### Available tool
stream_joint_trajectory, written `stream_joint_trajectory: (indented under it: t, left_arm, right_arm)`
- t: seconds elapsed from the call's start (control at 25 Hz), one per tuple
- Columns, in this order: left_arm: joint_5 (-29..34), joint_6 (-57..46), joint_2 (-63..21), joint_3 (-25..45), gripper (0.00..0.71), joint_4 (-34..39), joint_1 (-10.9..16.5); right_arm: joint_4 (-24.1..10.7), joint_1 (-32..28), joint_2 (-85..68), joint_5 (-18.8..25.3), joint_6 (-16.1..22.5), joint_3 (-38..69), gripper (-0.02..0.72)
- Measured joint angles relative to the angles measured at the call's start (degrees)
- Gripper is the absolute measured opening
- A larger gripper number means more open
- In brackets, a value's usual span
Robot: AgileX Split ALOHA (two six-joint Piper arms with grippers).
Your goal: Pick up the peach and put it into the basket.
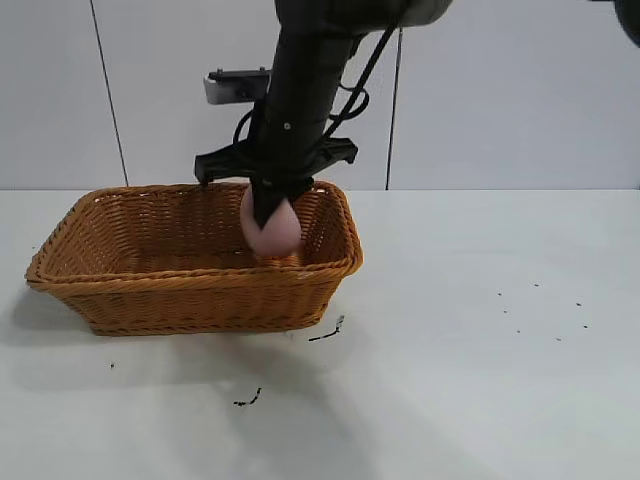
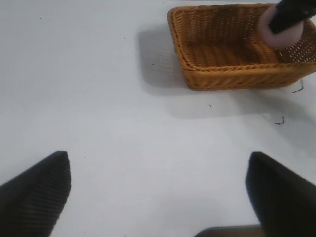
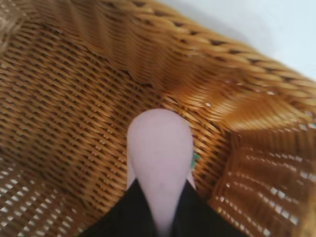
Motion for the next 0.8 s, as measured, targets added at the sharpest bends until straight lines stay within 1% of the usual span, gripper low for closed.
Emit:
stream_joint_trajectory:
  t: [0.04,0.08,0.2,0.4,0.52,0.72,0.8]
  left_arm:
    - [0.0,0.0,0.0,0.0,0.693,0.0,0.0]
    - [0.0,0.0,0.0,0.0,0.693,0.0,0.0]
    - [0.0,0.0,0.0,0.0,0.693,0.0,0.0]
    - [0.0,0.0,0.0,0.0,0.693,0.0,0.0]
    - [0.0,0.0,0.0,0.0,0.693,0.0,0.0]
    - [0.0,0.0,0.0,0.0,0.693,0.0,0.0]
    - [0.0,0.0,0.0,0.0,0.693,0.0,0.0]
  right_arm:
    - [0.1,0.0,-0.1,0.1,-0.1,-0.1,0.578]
    - [0.1,0.0,-0.3,0.3,-0.1,-0.4,0.626]
    - [0.0,0.0,-1.4,2.4,-0.1,-2.1,0.678]
    - [-0.9,-0.2,-4.2,7.7,0.8,-8.3,0.687]
    - [-1.4,-2.0,-5.1,10.5,1.0,-11.9,0.687]
    - [-2.0,-9.0,-5.3,13.4,1.5,-13.0,0.695]
    - [-2.2,-12.4,-5.2,13.5,1.5,-13.0,0.695]
